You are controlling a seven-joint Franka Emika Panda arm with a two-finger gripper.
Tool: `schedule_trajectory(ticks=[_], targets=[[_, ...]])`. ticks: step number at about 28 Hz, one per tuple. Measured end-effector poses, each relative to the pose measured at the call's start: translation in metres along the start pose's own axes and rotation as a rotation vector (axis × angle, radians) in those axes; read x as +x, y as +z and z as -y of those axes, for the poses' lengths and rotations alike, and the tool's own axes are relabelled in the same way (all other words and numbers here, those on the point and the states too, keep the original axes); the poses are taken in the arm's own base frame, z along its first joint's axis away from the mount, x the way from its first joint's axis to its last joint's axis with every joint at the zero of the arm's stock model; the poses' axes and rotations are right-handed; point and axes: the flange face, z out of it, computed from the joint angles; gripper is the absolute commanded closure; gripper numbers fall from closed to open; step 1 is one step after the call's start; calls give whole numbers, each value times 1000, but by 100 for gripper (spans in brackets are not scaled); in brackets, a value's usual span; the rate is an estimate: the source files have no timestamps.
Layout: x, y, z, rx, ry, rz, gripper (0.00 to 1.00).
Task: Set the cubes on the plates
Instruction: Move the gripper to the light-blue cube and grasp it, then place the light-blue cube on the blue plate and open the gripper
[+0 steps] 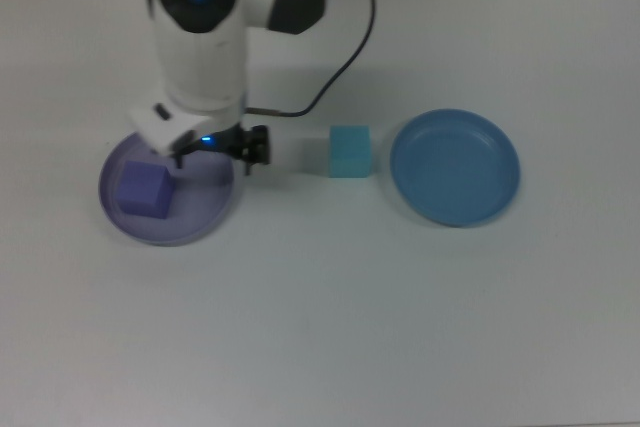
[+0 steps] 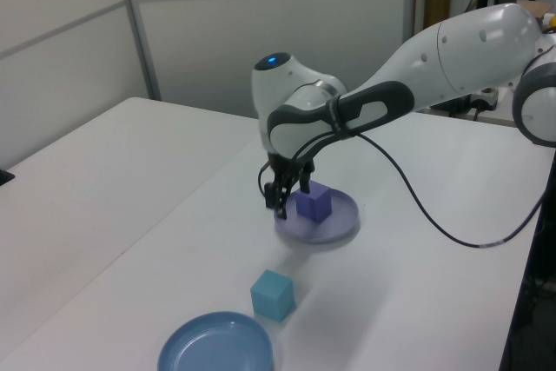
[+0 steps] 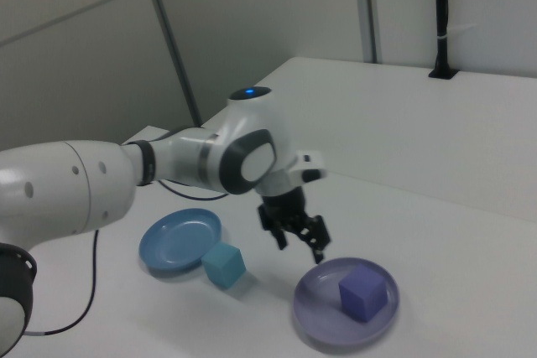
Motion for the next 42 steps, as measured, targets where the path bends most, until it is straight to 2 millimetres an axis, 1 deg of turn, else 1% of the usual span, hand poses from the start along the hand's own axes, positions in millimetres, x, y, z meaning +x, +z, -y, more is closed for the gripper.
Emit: schedule_trajectory(ticks=[1, 2, 5, 6, 11, 14, 17, 20, 24, 28, 33, 34, 36, 37, 39, 41, 42], targets=[[-2, 0, 13, 3, -22, 12, 0], [-6, 0, 35, 7, -57, 26, 0], [-15, 1, 83, 9, -132, 49, 0], [-20, 1, 105, 8, -166, 57, 0], [-38, -1, 173, 17, -264, 67, 0], [-45, -3, 196, 26, -284, 68, 0], [-51, -3, 210, 24, -290, 71, 0], [-53, 1, 212, 22, -289, 78, 0], [-51, 8, 201, 17, -270, 90, 0], [-47, 10, 188, 13, -247, 93, 0], [-47, 14, 184, 8, -229, 99, 0], [-47, 15, 184, 6, -227, 101, 3], [-49, 18, 185, 0, -222, 107, 12], [-50, 20, 185, -3, -221, 110, 20], [-53, 24, 187, -12, -219, 118, 32], [-54, 27, 188, -19, -215, 122, 48], [-55, 28, 189, -21, -214, 123, 63]])
